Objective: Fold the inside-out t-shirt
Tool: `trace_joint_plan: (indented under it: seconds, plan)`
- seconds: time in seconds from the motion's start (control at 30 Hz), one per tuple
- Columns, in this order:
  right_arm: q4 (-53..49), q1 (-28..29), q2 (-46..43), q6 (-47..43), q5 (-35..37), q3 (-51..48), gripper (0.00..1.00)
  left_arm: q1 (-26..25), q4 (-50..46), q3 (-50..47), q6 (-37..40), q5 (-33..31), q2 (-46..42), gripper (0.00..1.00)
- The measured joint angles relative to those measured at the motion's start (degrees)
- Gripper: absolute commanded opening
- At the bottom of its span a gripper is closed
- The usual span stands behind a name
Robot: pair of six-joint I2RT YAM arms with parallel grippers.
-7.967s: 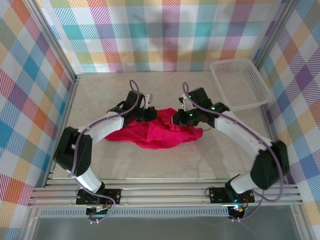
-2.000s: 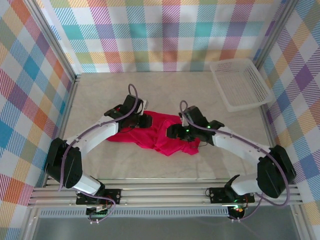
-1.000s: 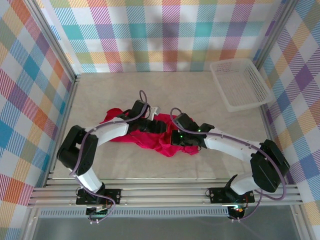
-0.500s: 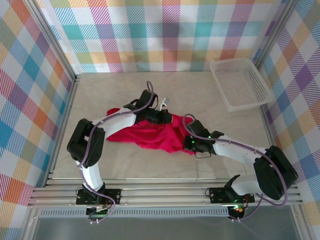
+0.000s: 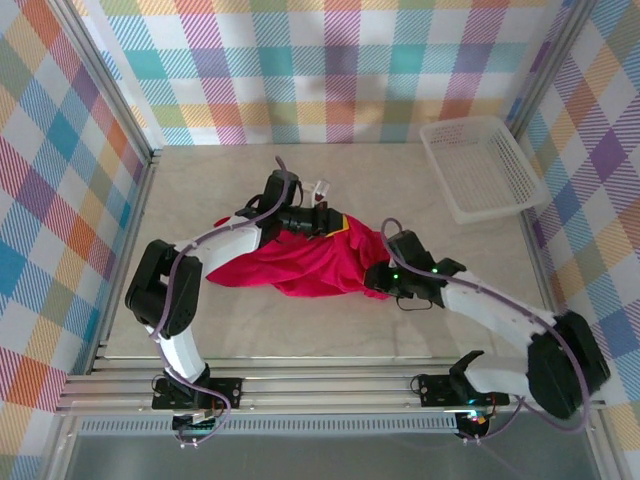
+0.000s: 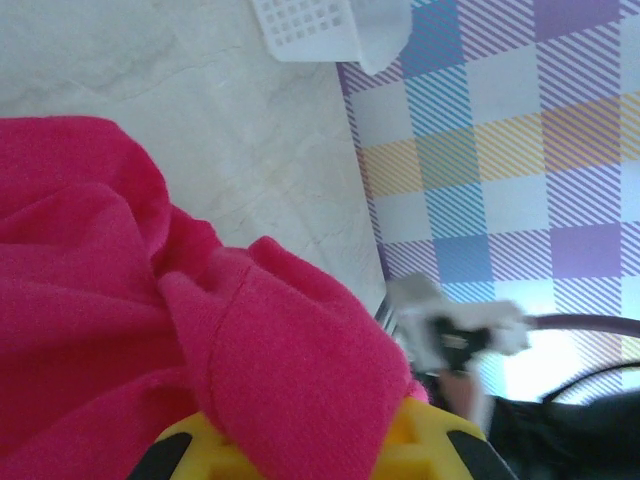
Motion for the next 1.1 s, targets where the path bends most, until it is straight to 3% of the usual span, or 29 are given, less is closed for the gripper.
trace_joint_plan:
  seconds: [0.13, 0.27, 0.7, 0.8, 0.9, 0.97, 1.0, 1.1]
  plan:
    - [-1.9, 0.0, -5.9, 0.5, -1.6, 2.3, 0.36, 0.0, 0.0, 0.0, 0.0, -0.5, 1.0, 0.0]
    - [-0.9, 0.0, -6.2, 2.1, -4.0, 4.3, 0.36, 0.0, -0.1, 0.0, 0.1, -0.7, 1.2, 0.0]
    - [8.6, -0.1, 9.1, 9.2, -3.2, 10.7, 0.43, -0.1, -1.1, -0.1, 0.1, -1.5, 1.2, 0.0]
    - [10.2, -0.6, 11.1, 10.1, -2.7, 11.7, 0.32, -0.1, -1.1, -0.2, 0.1, -1.5, 1.2, 0.0]
    - [11.1, -1.0, 13.1, 11.1, -2.2, 12.7, 0.02, -0.1, -1.1, -0.5, 0.1, -1.5, 1.2, 0.0]
    - [11.2, -1.4, 14.4, 11.3, -2.1, 13.4, 0.0, -0.1, -1.1, -0.6, 0.4, -1.5, 1.2, 0.0]
    - [10.8, -1.7, 14.9, 11.2, -2.1, 14.0, 0.0, -0.1, -1.4, -0.6, 0.8, -1.5, 1.2, 0.05]
    - [6.6, -2.6, 14.8, 10.3, -3.1, 16.9, 0.0, -0.1, -4.5, -0.6, 3.8, -3.4, 0.7, 0.34]
